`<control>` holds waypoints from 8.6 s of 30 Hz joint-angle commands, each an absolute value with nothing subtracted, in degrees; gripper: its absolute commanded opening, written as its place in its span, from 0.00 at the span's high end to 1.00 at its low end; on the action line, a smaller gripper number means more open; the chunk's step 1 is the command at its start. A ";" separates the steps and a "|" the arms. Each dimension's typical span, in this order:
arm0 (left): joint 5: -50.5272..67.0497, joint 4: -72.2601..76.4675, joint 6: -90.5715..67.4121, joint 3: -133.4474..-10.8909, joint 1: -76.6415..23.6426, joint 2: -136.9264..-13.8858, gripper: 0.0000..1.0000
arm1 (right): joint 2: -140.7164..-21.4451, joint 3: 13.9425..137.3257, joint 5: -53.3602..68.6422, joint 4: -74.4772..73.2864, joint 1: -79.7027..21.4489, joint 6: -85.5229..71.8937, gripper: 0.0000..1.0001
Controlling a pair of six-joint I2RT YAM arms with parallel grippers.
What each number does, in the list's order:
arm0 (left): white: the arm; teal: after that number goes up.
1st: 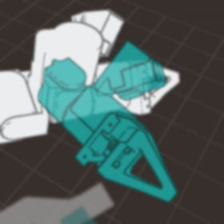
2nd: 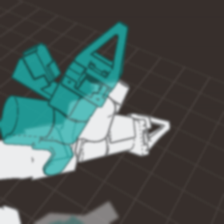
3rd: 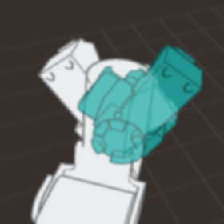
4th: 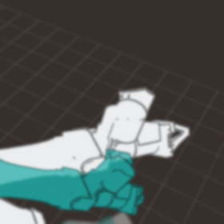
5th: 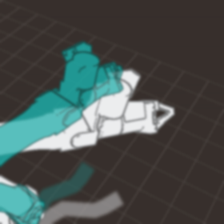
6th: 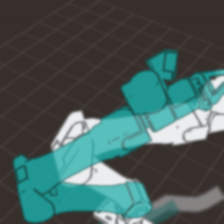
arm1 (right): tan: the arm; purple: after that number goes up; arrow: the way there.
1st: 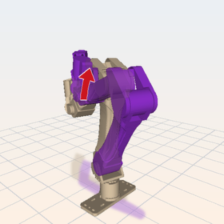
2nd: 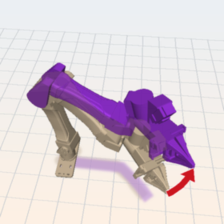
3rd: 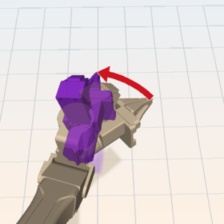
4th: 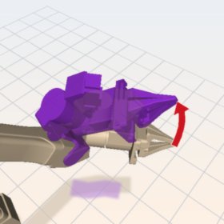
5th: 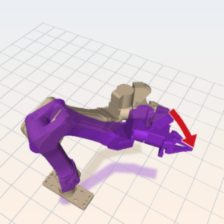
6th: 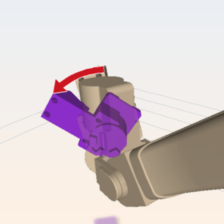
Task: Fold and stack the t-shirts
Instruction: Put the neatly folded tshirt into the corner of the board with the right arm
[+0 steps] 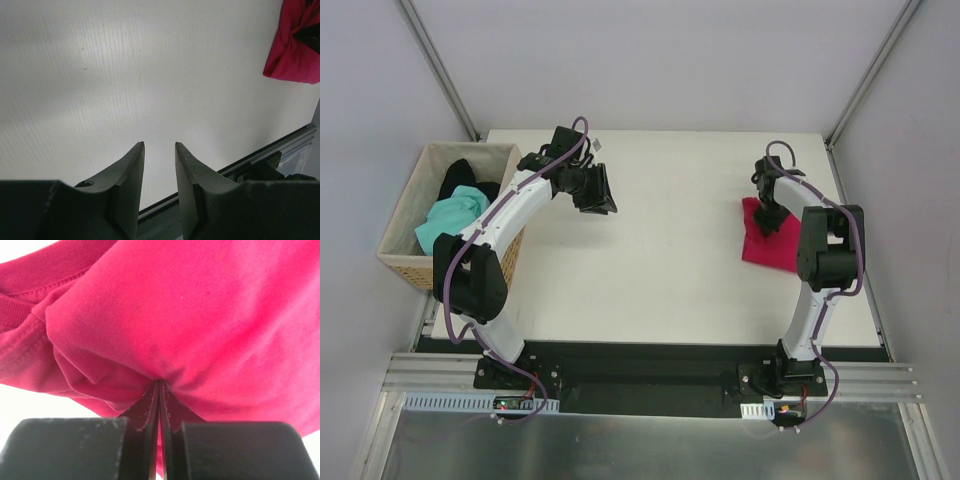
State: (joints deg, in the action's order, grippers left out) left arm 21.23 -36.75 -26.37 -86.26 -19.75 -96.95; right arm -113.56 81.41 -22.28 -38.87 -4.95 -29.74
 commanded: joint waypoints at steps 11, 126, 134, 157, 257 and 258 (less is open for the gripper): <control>23.29 -37.62 -27.33 -87.19 -19.34 -95.27 0.70 | -114.35 83.49 -27.25 -44.56 -3.34 -24.08 0.97; 21.88 -34.01 -27.33 -75.85 -19.60 -88.07 0.70 | -107.49 75.41 -25.93 -49.75 -13.54 -34.81 0.99; 22.15 -34.01 -27.33 -75.94 -19.60 -88.33 0.70 | -107.93 74.09 -25.40 -49.04 -12.31 -35.16 0.99; 22.76 -34.01 -27.16 -75.85 -19.60 -88.95 0.70 | -105.47 69.61 -24.70 -47.99 -7.74 -36.74 0.99; 22.15 -34.01 -27.77 -76.02 -19.60 -89.47 0.70 | -103.81 74.71 -25.31 -50.89 4.75 -32.78 0.97; 22.15 -34.10 -27.77 -76.20 -19.60 -89.65 0.70 | -103.45 74.88 -25.40 -51.41 4.57 -32.61 0.93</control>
State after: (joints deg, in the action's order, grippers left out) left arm 22.26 -34.35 -26.98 -73.49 -19.81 -89.84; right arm -107.22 73.10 -25.65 -48.80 5.78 -33.45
